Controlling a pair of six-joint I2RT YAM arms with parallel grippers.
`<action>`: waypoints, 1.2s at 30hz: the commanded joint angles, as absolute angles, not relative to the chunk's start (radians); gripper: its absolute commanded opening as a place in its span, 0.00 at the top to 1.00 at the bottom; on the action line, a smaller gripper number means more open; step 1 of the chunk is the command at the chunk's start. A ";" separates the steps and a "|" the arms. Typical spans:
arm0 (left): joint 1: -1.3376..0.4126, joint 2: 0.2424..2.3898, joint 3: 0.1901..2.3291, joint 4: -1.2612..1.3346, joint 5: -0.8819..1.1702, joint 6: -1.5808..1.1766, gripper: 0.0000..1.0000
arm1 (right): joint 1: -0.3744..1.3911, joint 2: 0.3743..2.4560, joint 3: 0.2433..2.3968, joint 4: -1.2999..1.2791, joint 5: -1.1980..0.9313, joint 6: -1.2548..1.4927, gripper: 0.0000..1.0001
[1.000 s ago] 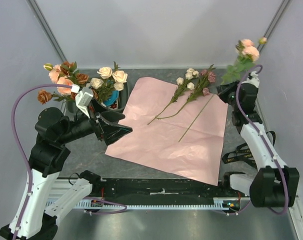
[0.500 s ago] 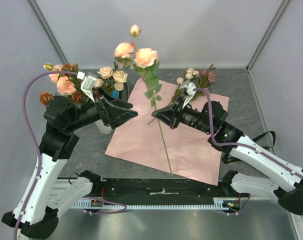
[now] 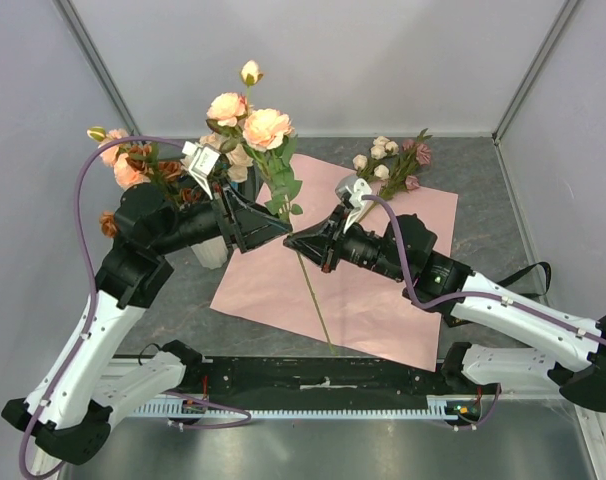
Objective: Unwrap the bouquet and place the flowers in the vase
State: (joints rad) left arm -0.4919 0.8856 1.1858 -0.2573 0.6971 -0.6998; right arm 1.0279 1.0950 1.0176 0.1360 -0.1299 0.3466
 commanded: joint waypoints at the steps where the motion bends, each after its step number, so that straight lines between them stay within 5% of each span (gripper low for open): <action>1: -0.518 0.899 1.206 -0.268 0.655 -0.660 0.30 | 1.032 1.092 1.083 0.215 -0.103 0.344 1.00; 8: -0.531 0.934 1.241 -0.268 0.595 -0.631 0.41 | 1.034 1.098 1.089 0.218 -0.141 0.368 1.00; 13: -0.531 0.945 1.253 -0.239 0.615 -0.609 0.62 | 1.035 1.095 1.081 0.199 -0.176 0.374 1.00; 17: -0.531 0.930 1.261 -0.239 0.597 -0.586 0.88 | 1.040 1.094 1.077 0.180 -0.212 0.365 1.00; 18: -0.531 0.925 1.265 -0.239 0.595 -0.559 0.98 | 1.039 1.092 1.078 0.169 -0.212 0.364 0.86; 21: -0.531 0.893 1.308 -0.283 0.598 -0.451 0.98 | 1.039 1.085 1.088 0.138 -0.151 0.370 0.37; 24: -0.531 0.884 1.435 -0.490 0.488 -0.278 0.98 | 1.040 1.049 1.085 0.069 0.019 0.365 0.05; 36: -0.531 0.917 1.756 -0.721 -0.207 0.041 0.98 | 1.026 0.870 0.997 -0.072 0.284 0.278 0.02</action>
State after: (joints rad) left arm -0.5323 0.8639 1.6665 -0.6643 0.0525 -0.1143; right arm 1.0294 0.8921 1.0260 -0.0139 0.1871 0.3088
